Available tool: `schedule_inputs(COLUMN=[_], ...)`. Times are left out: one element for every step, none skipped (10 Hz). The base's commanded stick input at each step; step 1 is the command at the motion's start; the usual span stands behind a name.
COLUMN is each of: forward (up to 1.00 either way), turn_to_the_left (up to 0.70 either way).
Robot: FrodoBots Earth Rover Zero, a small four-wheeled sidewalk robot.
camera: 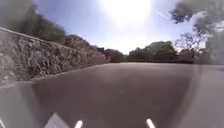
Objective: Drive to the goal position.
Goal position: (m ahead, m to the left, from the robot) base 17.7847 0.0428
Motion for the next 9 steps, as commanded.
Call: schedule_inputs(forward=[0.85,0.85,0.85,0.85,0.85,0.85,0.85,0.85,0.85], turn_to_the_left=[0.0,0.0,0.0,0.0,0.0,0.0,0.0,0.0,0.0])
